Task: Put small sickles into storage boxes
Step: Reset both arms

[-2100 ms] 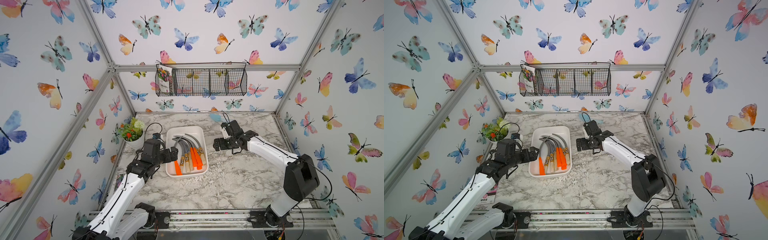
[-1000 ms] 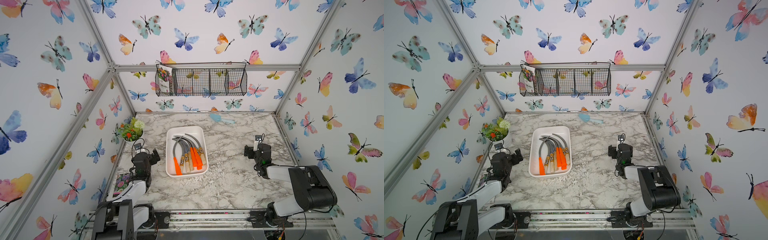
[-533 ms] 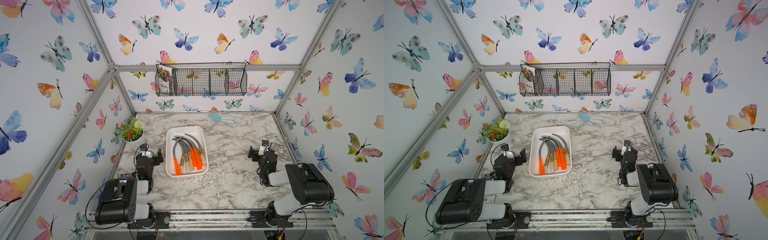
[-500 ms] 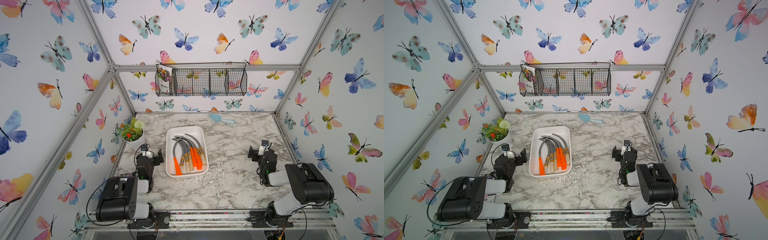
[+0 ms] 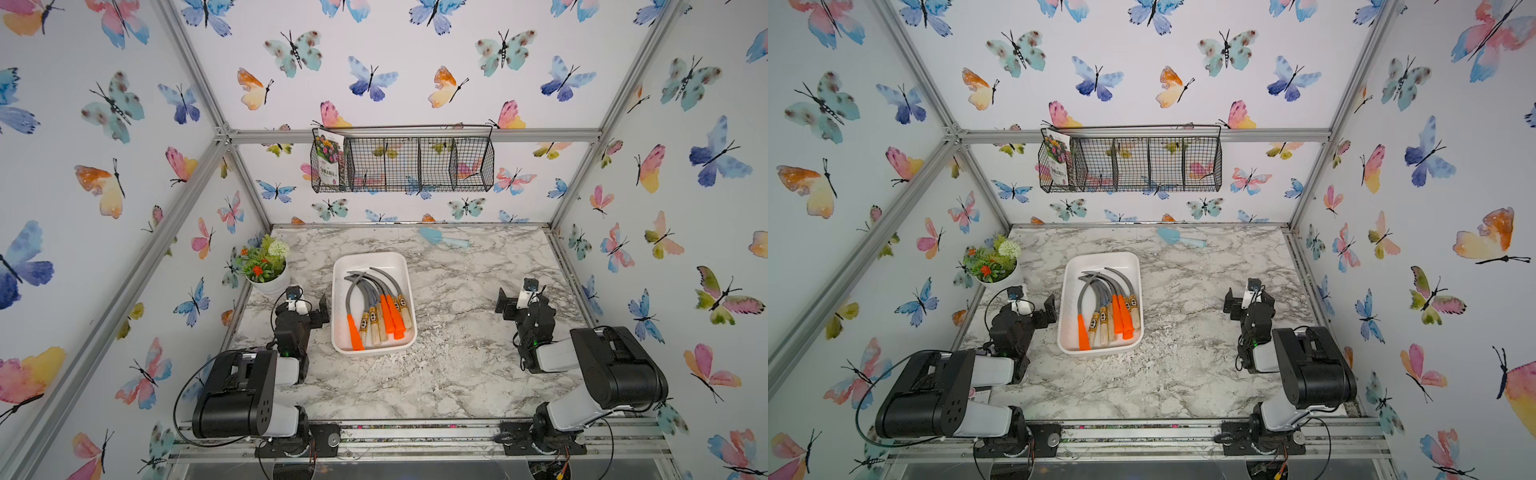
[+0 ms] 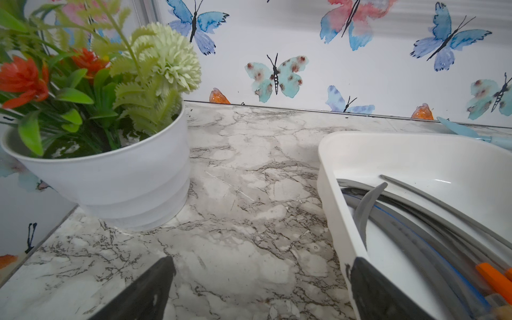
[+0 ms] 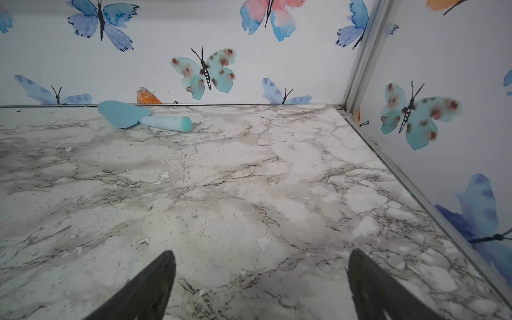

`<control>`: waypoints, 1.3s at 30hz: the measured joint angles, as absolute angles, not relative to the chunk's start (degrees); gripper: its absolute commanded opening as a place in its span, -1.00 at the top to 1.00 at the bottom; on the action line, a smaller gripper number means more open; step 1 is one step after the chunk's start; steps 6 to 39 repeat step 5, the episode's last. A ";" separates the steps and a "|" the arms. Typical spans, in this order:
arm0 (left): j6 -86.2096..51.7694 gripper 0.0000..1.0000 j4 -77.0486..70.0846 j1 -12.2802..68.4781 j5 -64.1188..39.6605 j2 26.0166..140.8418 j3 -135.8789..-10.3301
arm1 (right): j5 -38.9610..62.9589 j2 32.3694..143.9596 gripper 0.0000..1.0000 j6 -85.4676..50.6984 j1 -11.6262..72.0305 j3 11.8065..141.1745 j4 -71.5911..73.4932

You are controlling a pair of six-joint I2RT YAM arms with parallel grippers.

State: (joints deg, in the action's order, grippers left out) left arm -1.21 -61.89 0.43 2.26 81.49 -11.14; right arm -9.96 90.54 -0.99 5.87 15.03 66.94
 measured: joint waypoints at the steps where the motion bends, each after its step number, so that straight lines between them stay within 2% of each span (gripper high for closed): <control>1: -1.19 -0.97 -61.87 0.54 2.26 81.49 -11.31 | -9.96 90.52 -0.97 -0.99 5.87 15.03 66.94; 39: -1.02 -0.97 -61.87 0.78 2.28 81.49 -11.46 | -9.96 90.52 -0.97 -0.99 5.87 15.03 66.96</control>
